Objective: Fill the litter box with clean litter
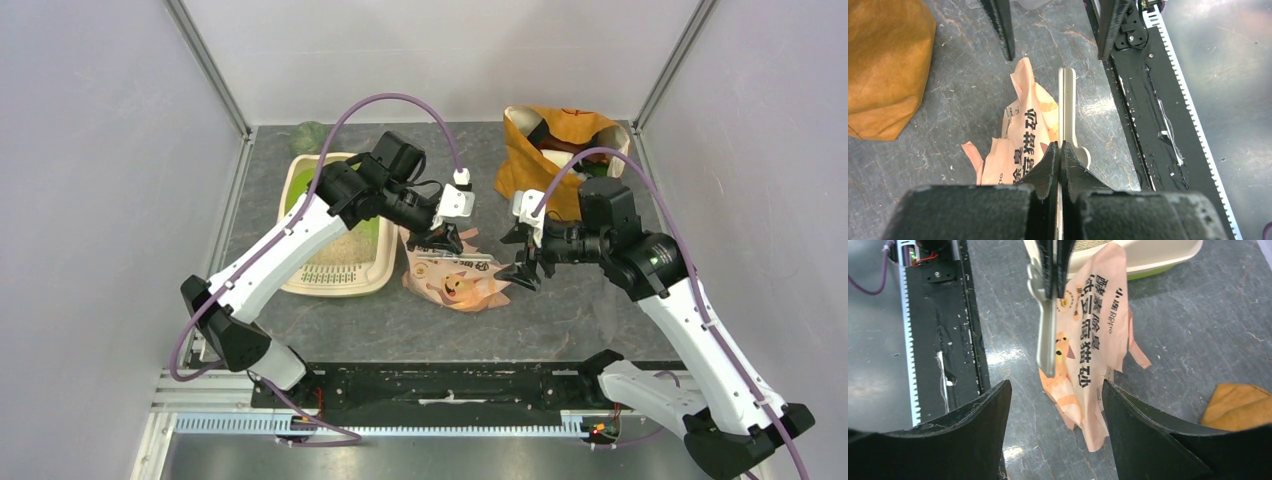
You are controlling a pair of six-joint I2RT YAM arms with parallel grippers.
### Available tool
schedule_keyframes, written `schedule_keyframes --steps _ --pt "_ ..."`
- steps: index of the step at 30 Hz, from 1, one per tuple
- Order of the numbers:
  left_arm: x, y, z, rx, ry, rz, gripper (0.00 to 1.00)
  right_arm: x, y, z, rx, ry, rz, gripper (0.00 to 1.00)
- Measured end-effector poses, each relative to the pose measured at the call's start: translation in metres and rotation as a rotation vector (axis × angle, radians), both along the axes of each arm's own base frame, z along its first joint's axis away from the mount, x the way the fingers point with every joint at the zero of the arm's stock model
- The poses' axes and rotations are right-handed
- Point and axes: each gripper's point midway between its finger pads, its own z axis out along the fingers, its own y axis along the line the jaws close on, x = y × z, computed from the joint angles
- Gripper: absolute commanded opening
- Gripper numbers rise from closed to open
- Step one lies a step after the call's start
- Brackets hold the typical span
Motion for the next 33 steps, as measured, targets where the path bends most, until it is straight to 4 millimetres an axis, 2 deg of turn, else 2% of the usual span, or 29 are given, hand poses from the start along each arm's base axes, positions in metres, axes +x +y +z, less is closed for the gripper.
schedule_keyframes --steps 3,6,10,15,18,20,21,22,23,25,26,27,30,32,33 --pt "0.003 -0.003 -0.005 0.01 0.011 0.0 0.02 -0.007 0.003 0.0 0.006 0.015 0.028 0.74" --pt "0.005 -0.006 -0.006 0.011 0.023 -0.003 0.02 -0.009 0.006 0.0 0.01 0.023 0.042 0.69" --pt "0.008 -0.013 0.0 -0.005 0.033 -0.006 0.02 -0.007 0.011 -0.002 0.004 0.035 0.055 0.58" --pt "0.007 -0.017 0.003 -0.016 0.044 -0.012 0.02 -0.005 0.013 -0.006 -0.004 0.053 0.057 0.37" --pt "0.005 -0.018 0.003 -0.017 0.053 -0.017 0.02 -0.003 0.014 -0.003 0.005 0.044 0.053 0.19" --pt "0.003 -0.018 0.003 -0.016 0.062 -0.02 0.02 -0.002 0.014 -0.002 0.007 0.042 0.045 0.01" --pt "0.003 -0.018 0.003 -0.015 0.066 -0.018 0.06 -0.001 0.014 -0.002 0.006 0.039 0.043 0.0" --pt "0.002 -0.018 0.003 -0.012 0.074 -0.015 0.18 -0.001 0.014 -0.002 0.006 0.038 0.041 0.0" --pt "0.002 -0.018 0.003 -0.01 0.082 -0.01 0.41 0.0 0.014 -0.002 0.006 0.037 0.039 0.0" --pt "0.004 -0.018 0.003 -0.008 0.085 0.008 0.7 0.001 0.014 -0.002 0.007 0.037 0.034 0.0" --pt "0.008 -0.018 0.005 -0.009 0.082 0.025 0.81 0.0 0.014 -0.002 0.007 0.042 0.035 0.0" --pt "0.015 -0.018 0.007 -0.012 0.078 0.056 0.87 -0.001 0.014 -0.002 0.007 0.048 0.035 0.0" --pt "0.043 -0.01 0.021 -0.056 0.106 0.174 0.88 0.001 0.014 -0.002 0.004 0.056 0.005 0.0" --pt "0.079 0.007 0.039 -0.128 0.137 0.312 0.88 0.008 0.012 -0.001 0.01 0.06 -0.034 0.0" --pt "0.102 0.021 0.049 -0.176 0.158 0.403 0.88 0.012 0.012 0.002 0.02 0.064 -0.06 0.0"
